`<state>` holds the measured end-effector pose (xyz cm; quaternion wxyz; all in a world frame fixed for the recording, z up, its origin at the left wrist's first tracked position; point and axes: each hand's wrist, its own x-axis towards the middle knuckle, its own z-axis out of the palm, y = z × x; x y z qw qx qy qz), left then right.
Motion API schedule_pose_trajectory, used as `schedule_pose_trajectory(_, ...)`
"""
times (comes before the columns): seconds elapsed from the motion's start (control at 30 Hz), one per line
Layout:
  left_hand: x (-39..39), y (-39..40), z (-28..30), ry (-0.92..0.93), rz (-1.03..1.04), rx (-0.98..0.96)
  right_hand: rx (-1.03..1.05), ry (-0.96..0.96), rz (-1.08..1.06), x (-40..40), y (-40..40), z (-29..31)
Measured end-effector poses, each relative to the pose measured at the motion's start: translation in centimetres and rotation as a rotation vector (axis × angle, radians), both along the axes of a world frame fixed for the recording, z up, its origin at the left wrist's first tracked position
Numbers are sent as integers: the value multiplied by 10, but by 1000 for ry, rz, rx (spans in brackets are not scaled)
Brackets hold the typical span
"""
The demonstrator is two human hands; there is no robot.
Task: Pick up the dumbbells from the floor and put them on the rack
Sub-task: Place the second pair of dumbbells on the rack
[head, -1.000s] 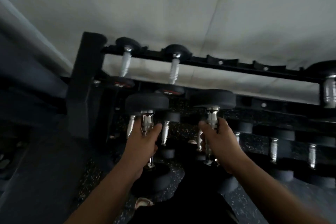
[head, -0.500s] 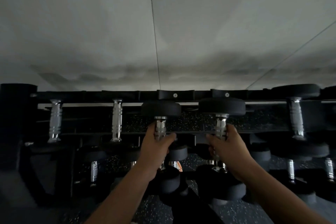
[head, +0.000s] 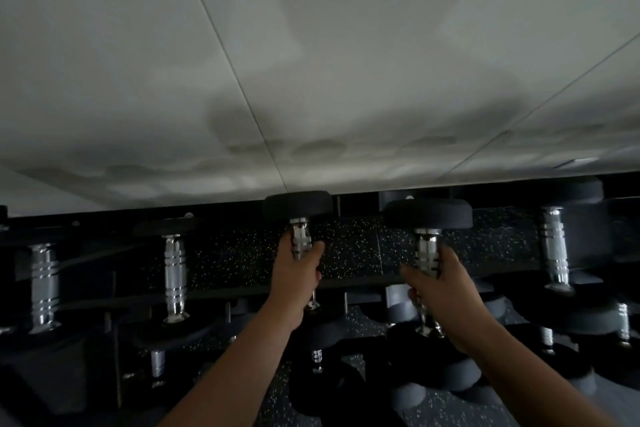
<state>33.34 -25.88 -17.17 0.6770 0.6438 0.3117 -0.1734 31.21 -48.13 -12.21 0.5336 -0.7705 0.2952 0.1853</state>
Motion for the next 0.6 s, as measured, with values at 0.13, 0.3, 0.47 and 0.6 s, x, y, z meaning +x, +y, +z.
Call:
schedule_pose_trajectory(0.13,-3,-6,-20,-12,-11,59,-27,23,-10,5,-13,-7)
schedule_pose_trajectory(0.3,-7,-2,-31,-57,-72,184,-85,15,-4,16,-24,-16)
schedule_pose_trajectory(0.47,-8,-8,-31,-71,-145,364,-84,21,14,34,-29,-30)
schedule_pose_trajectory(0.6,-8,-6,-33,-53,-199,433,-116,26,49,43,-27,-43)
